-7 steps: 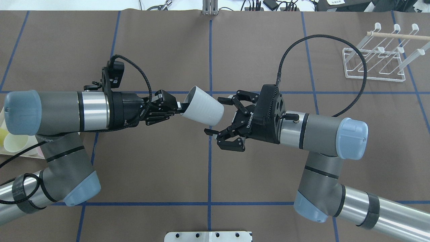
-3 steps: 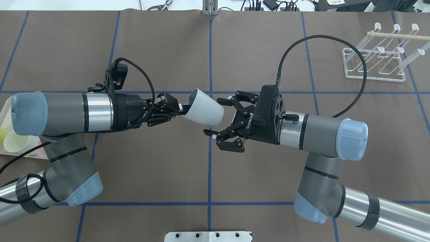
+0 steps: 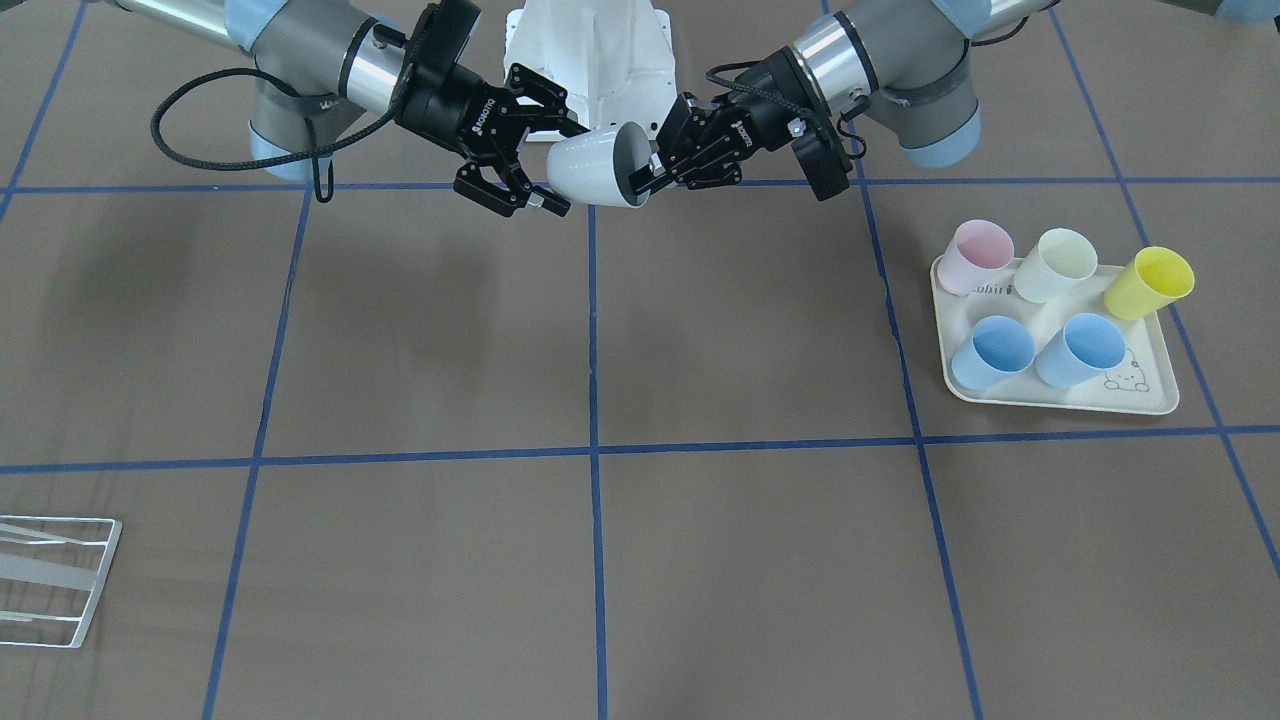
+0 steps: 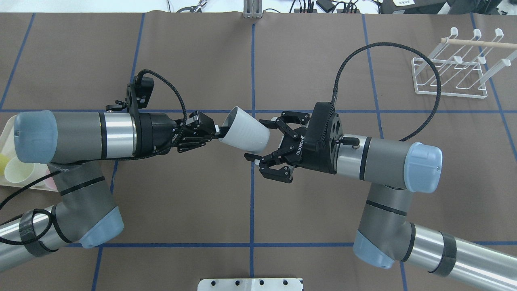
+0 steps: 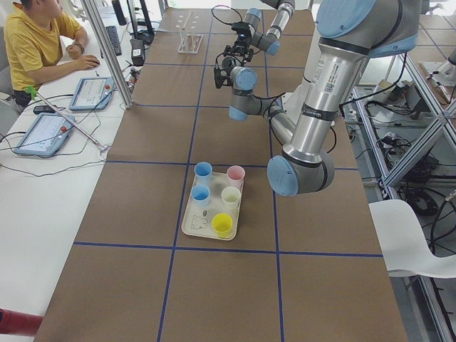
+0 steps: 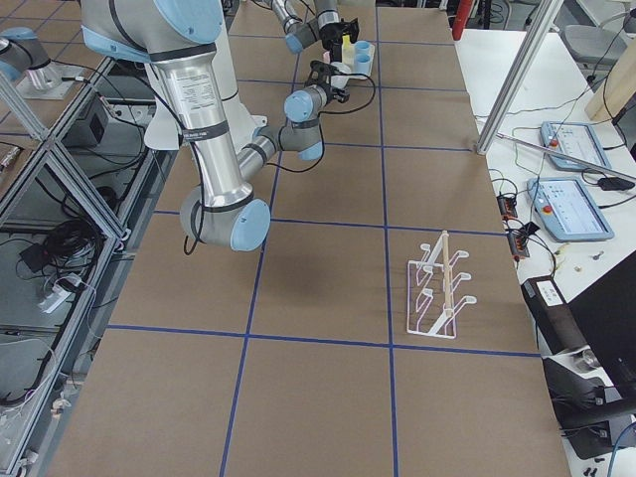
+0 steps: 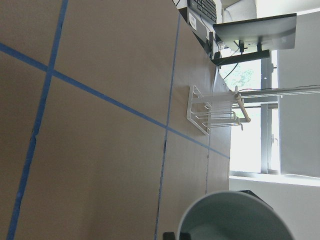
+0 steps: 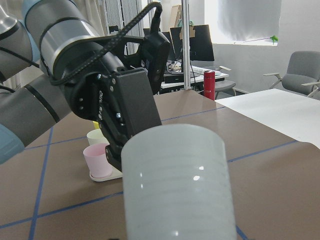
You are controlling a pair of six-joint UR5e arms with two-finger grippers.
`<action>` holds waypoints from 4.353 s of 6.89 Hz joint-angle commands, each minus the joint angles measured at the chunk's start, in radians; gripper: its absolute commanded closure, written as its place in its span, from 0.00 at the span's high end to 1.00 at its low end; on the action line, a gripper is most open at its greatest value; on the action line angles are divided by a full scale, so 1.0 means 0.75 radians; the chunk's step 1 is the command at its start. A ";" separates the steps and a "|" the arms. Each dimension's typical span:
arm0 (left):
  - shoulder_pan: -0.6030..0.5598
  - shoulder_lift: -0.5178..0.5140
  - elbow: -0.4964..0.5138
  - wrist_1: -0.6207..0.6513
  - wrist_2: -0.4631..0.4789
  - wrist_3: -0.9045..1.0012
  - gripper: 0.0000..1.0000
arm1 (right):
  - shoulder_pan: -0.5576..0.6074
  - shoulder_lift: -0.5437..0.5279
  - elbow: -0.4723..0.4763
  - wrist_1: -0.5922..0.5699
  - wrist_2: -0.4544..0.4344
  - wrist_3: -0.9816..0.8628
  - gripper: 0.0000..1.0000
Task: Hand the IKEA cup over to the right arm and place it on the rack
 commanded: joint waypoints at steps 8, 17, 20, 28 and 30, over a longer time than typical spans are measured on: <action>-0.004 0.002 -0.017 -0.009 -0.002 0.025 1.00 | -0.010 -0.001 -0.004 0.000 0.000 0.002 0.51; -0.817 0.543 -0.025 0.138 -0.583 1.180 1.00 | 0.494 -0.026 0.178 -1.293 0.025 -0.394 0.16; -1.059 0.646 0.004 0.367 -0.644 1.817 1.00 | 0.787 -0.168 0.184 -1.515 -0.020 -1.108 0.14; -1.064 0.695 -0.010 0.353 -0.646 1.800 1.00 | 1.037 -0.008 -0.161 -1.677 -0.315 -2.361 0.01; -1.061 0.695 -0.008 0.353 -0.646 1.800 1.00 | 1.037 -0.005 -0.310 -1.535 -0.309 -2.368 0.03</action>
